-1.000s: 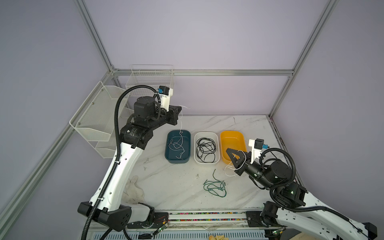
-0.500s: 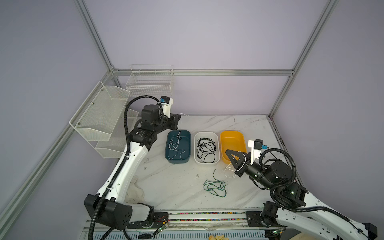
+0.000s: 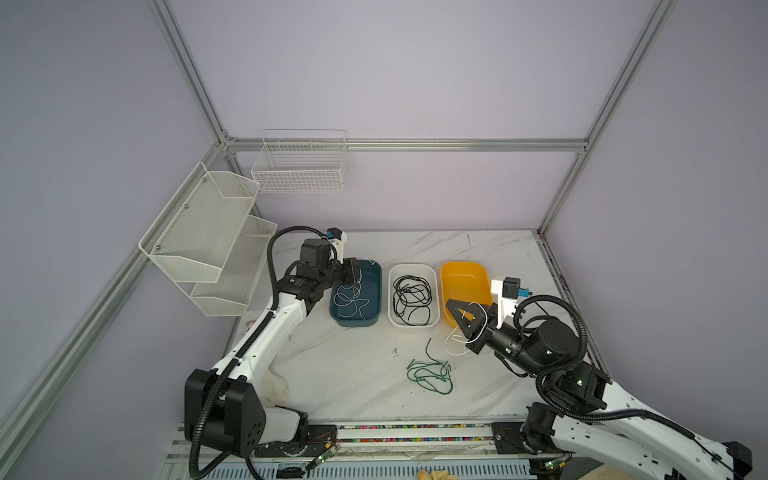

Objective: Untangle the cables
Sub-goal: 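Lower the white wire into the teal tray with the left gripper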

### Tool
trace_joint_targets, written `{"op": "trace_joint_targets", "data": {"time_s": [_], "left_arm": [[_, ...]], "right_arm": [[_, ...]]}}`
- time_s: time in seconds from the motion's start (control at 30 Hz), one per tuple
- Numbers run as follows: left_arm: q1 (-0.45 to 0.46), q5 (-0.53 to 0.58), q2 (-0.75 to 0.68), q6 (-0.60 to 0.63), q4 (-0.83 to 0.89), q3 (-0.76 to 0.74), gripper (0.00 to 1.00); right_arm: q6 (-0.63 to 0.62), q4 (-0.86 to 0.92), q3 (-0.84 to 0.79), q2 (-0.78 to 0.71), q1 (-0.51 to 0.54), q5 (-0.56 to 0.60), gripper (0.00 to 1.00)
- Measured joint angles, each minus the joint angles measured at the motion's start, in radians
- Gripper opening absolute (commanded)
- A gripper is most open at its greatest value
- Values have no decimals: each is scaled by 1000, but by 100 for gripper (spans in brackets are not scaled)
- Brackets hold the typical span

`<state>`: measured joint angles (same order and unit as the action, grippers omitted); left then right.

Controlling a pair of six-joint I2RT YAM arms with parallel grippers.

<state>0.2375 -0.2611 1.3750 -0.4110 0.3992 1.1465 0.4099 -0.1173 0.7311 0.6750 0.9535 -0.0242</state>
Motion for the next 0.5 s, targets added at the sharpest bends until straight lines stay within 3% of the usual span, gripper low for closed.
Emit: {"op": "trace_joint_targets", "data": {"time_s": [0.33,0.5], "left_arm": [[-1,5,216,-60,113,1,0],[-1,4,248,-72,174,2,3]], "right_arm": [[5,-16,0,5,0,-22,0],[5,-16,0,-3,0,-23,0]]}}
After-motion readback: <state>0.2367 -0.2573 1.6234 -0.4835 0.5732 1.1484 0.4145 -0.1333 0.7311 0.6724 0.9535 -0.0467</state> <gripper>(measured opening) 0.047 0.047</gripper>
